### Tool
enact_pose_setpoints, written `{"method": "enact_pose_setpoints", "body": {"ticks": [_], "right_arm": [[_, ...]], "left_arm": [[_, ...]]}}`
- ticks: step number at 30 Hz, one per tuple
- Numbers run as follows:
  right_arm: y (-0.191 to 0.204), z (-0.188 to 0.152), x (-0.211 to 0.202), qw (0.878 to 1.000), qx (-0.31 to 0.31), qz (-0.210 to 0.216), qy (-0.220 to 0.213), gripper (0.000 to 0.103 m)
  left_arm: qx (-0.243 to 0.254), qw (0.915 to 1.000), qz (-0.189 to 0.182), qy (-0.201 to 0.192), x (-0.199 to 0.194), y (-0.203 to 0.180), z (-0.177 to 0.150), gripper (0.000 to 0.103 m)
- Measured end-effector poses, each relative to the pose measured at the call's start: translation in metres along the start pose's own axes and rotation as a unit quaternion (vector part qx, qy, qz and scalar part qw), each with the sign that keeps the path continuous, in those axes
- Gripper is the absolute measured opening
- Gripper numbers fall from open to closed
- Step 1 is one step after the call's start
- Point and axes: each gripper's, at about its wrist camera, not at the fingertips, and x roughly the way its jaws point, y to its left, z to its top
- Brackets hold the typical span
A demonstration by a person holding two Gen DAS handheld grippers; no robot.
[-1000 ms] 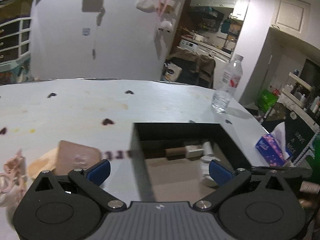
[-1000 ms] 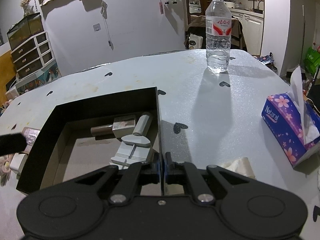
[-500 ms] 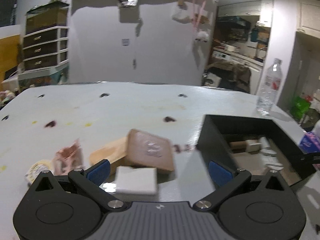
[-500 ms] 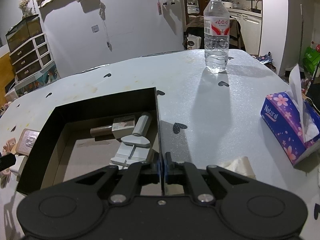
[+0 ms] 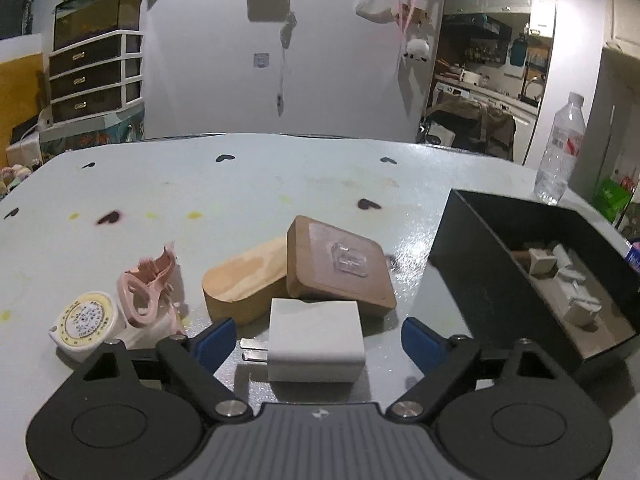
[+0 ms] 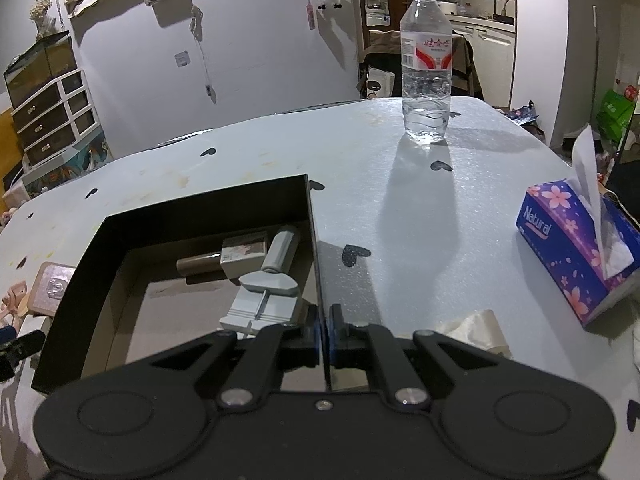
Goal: Organize rigid objects
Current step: 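Return the left tool and grasp the white charger plug, then carry the white charger plug into the black box and release it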
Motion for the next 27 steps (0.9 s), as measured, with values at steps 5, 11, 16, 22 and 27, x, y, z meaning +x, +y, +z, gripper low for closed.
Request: {"method": "enact_pose_setpoints", "body": {"ticks": [5, 11, 16, 22, 27], "right_arm": [[0.0, 0.001, 0.001, 1.0, 0.001, 0.001, 0.002, 0.005], [-0.001, 0.002, 0.002, 1.0, 0.001, 0.004, 0.006, 0.005], [-0.001, 0.002, 0.002, 1.0, 0.001, 0.004, 0.006, 0.005], [-0.002, 0.001, 0.001, 1.0, 0.005, 0.004, 0.004, 0.005], [-0.001, 0.001, 0.001, 1.0, 0.003, 0.003, 0.004, 0.005]], "left_arm": [[-0.019, 0.9994, 0.022, 0.018, 0.01, 0.006, -0.002, 0.089], [-0.044, 0.9985, 0.02, 0.025, 0.011, 0.009, -0.001, 0.085], [-0.046, 0.9984, 0.022, 0.026, 0.012, 0.005, 0.003, 0.072], [-0.039, 0.9986, 0.022, 0.026, 0.012, 0.004, 0.003, 0.068], [-0.031, 0.9989, 0.011, 0.032, 0.004, 0.004, -0.002, 0.068]]}}
